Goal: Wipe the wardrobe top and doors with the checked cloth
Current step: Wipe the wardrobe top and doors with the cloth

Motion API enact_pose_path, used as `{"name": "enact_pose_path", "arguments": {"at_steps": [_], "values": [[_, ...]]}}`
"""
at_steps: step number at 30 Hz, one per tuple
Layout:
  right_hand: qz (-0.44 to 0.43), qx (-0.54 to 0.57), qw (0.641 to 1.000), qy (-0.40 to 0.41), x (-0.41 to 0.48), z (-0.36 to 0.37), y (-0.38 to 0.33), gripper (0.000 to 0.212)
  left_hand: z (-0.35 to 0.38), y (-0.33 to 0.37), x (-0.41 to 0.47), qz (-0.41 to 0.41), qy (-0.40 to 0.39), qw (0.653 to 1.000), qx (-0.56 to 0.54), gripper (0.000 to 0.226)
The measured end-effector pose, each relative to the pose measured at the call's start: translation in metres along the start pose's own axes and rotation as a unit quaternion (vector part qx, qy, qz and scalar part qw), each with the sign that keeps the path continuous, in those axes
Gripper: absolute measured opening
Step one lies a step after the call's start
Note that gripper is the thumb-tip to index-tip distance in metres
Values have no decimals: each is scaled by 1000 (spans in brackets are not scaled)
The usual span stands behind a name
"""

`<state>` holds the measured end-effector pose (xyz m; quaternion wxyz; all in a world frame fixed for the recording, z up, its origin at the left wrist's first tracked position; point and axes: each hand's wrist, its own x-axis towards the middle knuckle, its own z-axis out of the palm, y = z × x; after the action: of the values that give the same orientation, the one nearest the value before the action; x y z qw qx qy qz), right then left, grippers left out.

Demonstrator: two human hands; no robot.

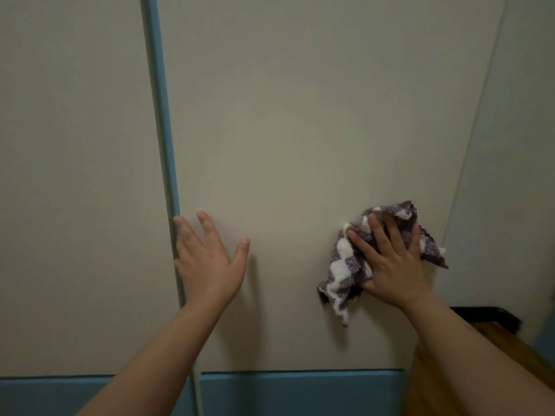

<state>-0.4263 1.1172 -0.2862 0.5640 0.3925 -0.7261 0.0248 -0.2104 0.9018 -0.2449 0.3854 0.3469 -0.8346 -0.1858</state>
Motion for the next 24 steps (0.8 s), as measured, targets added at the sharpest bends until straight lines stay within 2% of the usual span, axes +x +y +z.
{"name": "enact_pose_path", "arguments": {"at_steps": [4, 7, 11, 17, 24], "values": [[42, 11, 999, -15, -13, -2, 33, 89, 7, -1, -1, 3, 12, 1000, -2, 86], [60, 25, 998, -14, -14, 0, 33, 81, 12, -5, 1, 16, 27, 999, 10, 87], [130, 50, 990, -31, -36, 13, 26, 73, 15, -11, 2, 26, 38, 999, 23, 88], [107, 81, 989, -63, -95, 31, 25, 72, 19, -18, 3, 49, 58, 996, 43, 91], [133, 89, 983, -95, -110, 34, 7, 81, 13, -27, 7, 75, 62, 995, 37, 78]]}}
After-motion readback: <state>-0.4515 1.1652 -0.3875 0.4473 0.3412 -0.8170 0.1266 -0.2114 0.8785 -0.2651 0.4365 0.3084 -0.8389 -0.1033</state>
